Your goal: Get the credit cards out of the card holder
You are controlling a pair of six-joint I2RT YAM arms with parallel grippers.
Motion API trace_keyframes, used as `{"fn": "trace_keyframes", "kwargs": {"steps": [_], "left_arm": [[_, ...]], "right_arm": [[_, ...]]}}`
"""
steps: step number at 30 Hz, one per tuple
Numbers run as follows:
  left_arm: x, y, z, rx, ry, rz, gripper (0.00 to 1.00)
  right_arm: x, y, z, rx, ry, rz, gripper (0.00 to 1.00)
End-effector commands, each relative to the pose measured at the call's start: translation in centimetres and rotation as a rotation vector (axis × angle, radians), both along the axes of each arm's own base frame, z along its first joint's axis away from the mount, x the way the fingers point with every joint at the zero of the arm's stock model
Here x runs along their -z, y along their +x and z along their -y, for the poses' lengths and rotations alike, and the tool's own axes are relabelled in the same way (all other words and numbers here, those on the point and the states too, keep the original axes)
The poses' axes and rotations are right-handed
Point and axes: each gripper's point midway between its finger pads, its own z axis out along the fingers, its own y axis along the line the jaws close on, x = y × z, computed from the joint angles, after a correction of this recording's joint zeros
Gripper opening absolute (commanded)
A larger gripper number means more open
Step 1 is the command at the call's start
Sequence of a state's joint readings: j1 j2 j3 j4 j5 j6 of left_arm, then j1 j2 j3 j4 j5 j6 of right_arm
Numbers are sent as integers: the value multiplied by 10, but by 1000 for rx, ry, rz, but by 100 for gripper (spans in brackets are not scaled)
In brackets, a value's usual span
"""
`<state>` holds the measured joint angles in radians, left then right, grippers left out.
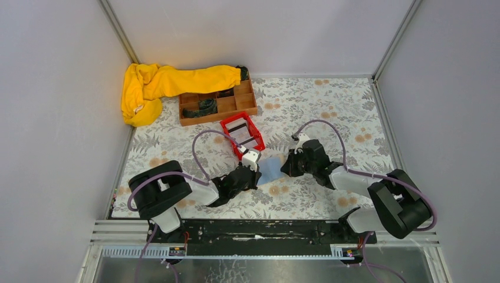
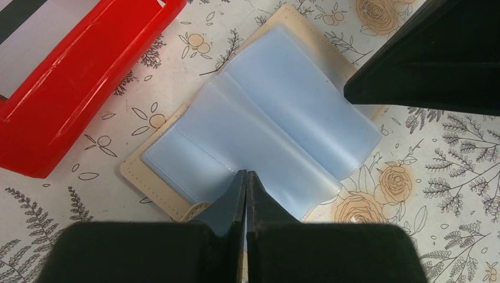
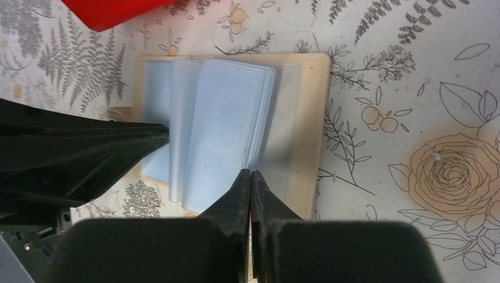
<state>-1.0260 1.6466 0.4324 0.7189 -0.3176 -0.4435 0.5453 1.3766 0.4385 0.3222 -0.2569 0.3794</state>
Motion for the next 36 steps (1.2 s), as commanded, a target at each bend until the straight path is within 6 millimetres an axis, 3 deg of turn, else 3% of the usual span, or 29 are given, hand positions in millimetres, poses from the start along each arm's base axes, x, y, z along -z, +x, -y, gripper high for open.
{"fn": "trace_keyframes", "kwargs": {"steps": [1,22,28,36], "left_arm": [[-6,0,12,25,-28,8,0],[-39,5,8,6,-68,74,0],[-42,6,-4,-36,-64,78,0],[-12,-14,-8,-61,-163,-54,24]], "right_arm": [[-31,6,-17,-46,73,58,0],[-82,20,-15,-20,99,204,0],[-72,18,-18,-35,98,173,0],[-38,17,-24,-53,86,98,0]]}}
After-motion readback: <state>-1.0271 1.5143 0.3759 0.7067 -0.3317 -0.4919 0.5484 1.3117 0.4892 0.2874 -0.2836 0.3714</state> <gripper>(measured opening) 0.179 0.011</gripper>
